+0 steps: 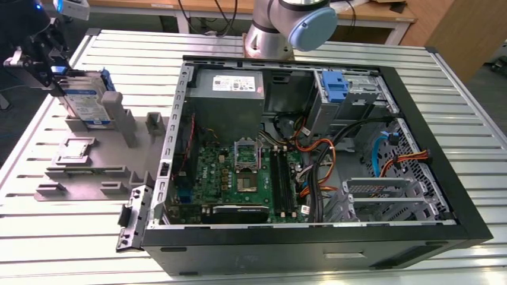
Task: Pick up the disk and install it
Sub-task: 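Pick up the disk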
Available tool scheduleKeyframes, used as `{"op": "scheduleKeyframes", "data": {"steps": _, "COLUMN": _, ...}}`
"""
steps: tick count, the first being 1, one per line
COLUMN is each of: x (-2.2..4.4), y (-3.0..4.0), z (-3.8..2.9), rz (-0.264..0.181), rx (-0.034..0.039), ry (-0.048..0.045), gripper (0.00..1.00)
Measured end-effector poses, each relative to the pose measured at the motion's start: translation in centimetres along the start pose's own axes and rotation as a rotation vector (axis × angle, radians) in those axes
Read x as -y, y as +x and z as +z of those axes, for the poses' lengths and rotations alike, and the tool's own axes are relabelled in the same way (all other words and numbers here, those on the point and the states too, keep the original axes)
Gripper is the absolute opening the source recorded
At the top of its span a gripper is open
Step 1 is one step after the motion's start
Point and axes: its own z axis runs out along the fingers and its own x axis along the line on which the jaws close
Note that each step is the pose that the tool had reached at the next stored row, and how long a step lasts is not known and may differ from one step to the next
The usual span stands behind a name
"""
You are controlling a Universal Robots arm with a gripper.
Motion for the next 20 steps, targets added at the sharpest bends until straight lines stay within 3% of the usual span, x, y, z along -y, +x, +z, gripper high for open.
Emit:
{"op": "scheduleKeyframes", "data": {"steps": 5, "x": 0.0, "y": 0.0, "z": 0.02, "rz": 0.008, "rx": 0.0001, "ry": -0.0014, "gripper": 0.61}}
{"op": "scheduleKeyframes", "data": {"steps": 9, "x": 0.0, "y": 0.0, "z": 0.04, "rz": 0.052, "rx": 0.0001, "ry": -0.0003, "gripper": 0.61}}
{"op": "scheduleKeyframes", "data": {"steps": 17, "x": 0.0, "y": 0.0, "z": 0.04, "rz": 0.054, "rx": 0.0002, "ry": -0.0002, "gripper": 0.61}}
{"op": "scheduleKeyframes", "data": {"steps": 19, "x": 0.0, "y": 0.0, "z": 0.04, "rz": 0.055, "rx": 0.0002, "ry": -0.0002, "gripper": 0.6}}
{"op": "scheduleKeyframes", "data": {"steps": 20, "x": 0.0, "y": 0.0, "z": 0.04, "rz": 0.055, "rx": 0.0002, "ry": -0.0003, "gripper": 0.53}}
